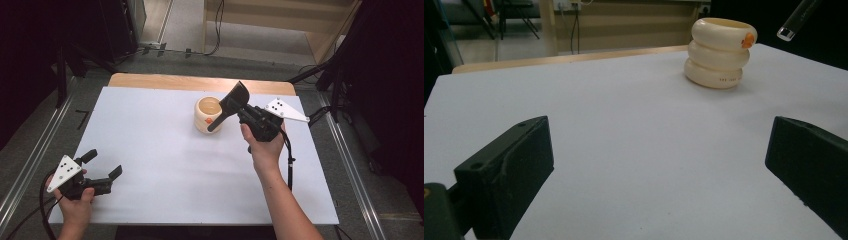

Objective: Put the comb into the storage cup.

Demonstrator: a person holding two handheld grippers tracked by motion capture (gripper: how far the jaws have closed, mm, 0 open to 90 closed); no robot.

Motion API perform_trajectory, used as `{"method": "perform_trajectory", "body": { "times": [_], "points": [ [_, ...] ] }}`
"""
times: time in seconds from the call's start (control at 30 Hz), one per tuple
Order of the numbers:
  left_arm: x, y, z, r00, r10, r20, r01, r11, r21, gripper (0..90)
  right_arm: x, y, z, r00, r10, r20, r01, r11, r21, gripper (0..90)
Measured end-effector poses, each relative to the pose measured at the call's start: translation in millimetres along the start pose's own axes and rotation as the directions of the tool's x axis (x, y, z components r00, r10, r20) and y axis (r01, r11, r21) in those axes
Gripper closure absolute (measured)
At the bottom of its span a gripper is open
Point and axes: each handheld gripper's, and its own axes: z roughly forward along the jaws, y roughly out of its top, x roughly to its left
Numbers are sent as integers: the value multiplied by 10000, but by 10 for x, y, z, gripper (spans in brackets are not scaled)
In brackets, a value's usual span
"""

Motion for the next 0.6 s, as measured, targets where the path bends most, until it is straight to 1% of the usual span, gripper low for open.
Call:
{"method": "perform_trajectory", "body": {
  "times": [0.13,0.17,0.37,0.4,0.53,0.6],
  "points": [
    [1,-4,4,10000,23,4,-23,10000,33,0,-13,10,40,10000,-84,-27,84,10000,9,820],
    [1,-4,5,10000,22,10,-22,10000,32,0,-23,11,74,9999,-122,-7,122,9999,27,819],
    [-10,-9,14,10000,64,43,-65,10000,69,0,-52,21,131,9998,-166,80,165,9999,51,819],
    [-12,-9,18,9999,85,59,-85,9999,92,0,-73,31,152,9997,-231,36,231,9997,9,819],
    [-14,-11,21,9999,93,76,-94,9999,102,0,-90,46,176,9997,-229,76,229,9997,-53,820],
    [-13,-11,20,9999,101,74,-101,9999,109,0,-102,54,192,9994,-319,110,320,9995,-70,819]
  ]
}}
